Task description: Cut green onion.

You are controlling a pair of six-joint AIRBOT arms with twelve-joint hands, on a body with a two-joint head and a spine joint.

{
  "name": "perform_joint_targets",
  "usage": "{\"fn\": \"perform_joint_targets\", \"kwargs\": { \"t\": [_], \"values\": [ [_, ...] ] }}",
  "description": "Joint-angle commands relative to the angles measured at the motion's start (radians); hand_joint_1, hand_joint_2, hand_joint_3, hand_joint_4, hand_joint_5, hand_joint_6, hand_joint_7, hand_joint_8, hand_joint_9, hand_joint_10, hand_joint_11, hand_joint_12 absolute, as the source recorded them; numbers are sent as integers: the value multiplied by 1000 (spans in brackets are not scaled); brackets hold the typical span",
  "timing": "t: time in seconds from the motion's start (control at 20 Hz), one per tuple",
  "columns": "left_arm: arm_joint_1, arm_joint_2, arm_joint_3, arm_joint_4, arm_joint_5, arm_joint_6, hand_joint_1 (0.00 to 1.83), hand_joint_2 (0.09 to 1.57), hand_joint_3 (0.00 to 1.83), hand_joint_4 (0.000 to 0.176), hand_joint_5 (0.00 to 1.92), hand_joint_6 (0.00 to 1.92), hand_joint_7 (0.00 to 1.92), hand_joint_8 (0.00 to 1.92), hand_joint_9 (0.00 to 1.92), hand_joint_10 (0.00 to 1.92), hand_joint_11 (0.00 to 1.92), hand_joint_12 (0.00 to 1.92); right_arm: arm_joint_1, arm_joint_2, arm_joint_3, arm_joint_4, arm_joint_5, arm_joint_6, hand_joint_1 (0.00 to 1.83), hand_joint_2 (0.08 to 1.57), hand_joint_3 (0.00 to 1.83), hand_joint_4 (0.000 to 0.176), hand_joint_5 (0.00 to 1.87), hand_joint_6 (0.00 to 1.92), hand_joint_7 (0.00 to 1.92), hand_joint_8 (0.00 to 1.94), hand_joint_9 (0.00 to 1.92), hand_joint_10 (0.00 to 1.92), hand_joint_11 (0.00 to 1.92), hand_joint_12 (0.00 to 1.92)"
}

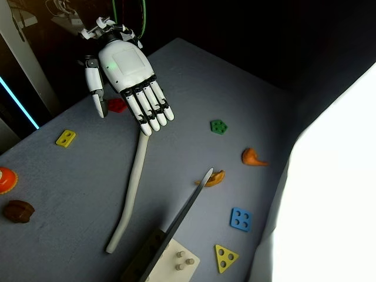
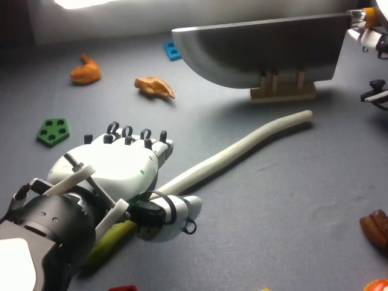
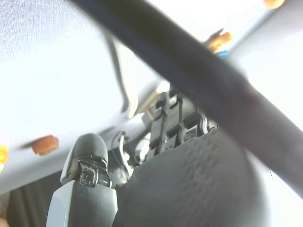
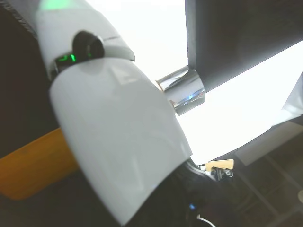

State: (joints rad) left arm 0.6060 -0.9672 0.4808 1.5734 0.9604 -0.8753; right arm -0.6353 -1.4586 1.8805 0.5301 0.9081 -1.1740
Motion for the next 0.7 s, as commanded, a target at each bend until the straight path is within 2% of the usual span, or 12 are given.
{"fn": "perform_joint_targets", "kwargs": {
  "t": [0.0,0.05,0.15,0.25,0.35,0.5,0.65],
  "values": [
    [-4,2,-1,79,36,1,127,1299,0,0,103,1,114,0,68,0,1,1,1,18,9,-11,131,3,957,1026,0,25,15,40,105,9,22,136,0,293],
    [-4,2,-1,79,36,1,127,1298,0,0,104,1,112,0,69,1,1,1,1,21,9,-16,131,3,966,1012,0,27,2,7,69,9,12,59,0,142],
    [-4,2,-1,79,36,1,128,1301,1,0,99,0,112,0,69,1,3,2,2,27,8,-30,131,3,963,984,0,32,0,0,12,0,2,7,0,15],
    [-5,3,-1,79,36,1,128,1298,0,0,102,2,118,2,83,6,12,7,2,32,8,-41,128,3,913,980,0,38,0,0,0,0,0,0,0,0],
    [-7,3,-2,78,36,1,110,1303,2,0,93,1,107,2,77,3,1,3,4,36,8,-51,120,3,940,940,0,32,0,0,0,0,0,0,0,0],
    [-9,4,-4,75,36,1,90,1307,3,0,83,1,113,3,78,2,2,5,4,45,6,-61,90,3,925,928,0,37,0,0,0,0,0,0,0,0],
    [-10,5,-7,73,36,1,92,1308,3,0,75,0,101,0,68,0,5,8,-7,72,-21,-84,60,3,895,933,0,32,0,0,0,0,0,0,0,0]
  ]
}}
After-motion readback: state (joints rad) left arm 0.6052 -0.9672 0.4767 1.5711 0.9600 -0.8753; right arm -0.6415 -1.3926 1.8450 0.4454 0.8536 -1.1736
